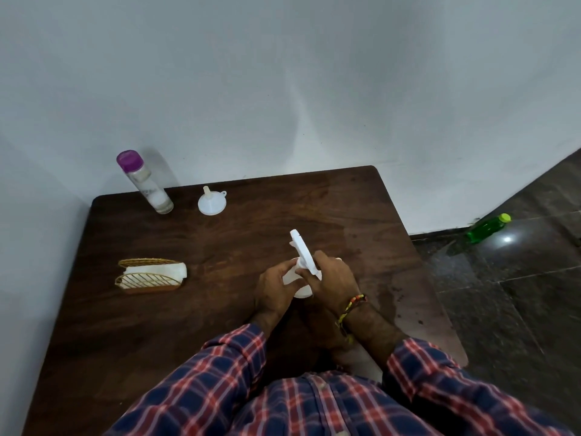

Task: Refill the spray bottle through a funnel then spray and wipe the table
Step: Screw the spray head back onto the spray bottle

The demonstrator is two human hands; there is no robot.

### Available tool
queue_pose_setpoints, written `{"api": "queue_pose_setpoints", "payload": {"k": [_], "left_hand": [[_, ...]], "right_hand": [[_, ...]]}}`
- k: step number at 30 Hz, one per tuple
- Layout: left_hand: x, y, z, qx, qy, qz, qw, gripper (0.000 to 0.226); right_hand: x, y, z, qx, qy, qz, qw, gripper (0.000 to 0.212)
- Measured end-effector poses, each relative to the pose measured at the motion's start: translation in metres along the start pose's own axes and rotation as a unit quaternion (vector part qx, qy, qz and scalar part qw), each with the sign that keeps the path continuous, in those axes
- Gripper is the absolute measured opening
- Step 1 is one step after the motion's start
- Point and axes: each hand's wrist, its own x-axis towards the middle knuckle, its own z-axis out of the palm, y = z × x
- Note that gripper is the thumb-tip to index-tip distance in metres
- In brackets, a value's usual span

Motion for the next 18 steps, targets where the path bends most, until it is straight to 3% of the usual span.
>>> {"api": "queue_pose_setpoints", "payload": {"k": [4, 7, 11, 15, 18], "left_hand": [[-0.002, 0.006, 0.002, 0.001, 0.016, 0.0, 1.0, 0.044], [-0.003, 0.011, 0.005, 0.0, 0.019, -0.014, 1.0, 0.05], [-0.002, 0.012, 0.006, 0.02, 0.018, -0.016, 1.0, 0.045], [-0.003, 0.019, 0.004, 0.04, 0.039, -0.024, 0.998, 0.039], [-0.006, 0.02, 0.003, 0.046, 0.047, -0.016, 0.998, 0.03]], "right_hand": [[-0.006, -0.001, 0.005, 0.105, 0.026, -0.006, 0.994, 0.039], [-0.002, 0.0, 0.005, 0.145, 0.054, 0.015, 0.988, 0.026], [0.003, 0.002, 0.002, 0.166, 0.031, 0.041, 0.985, 0.044], [0.001, 0.0, 0.012, 0.21, 0.05, 0.013, 0.976, 0.027], [0.007, 0.003, 0.011, 0.201, 0.039, 0.052, 0.977, 0.046]]}}
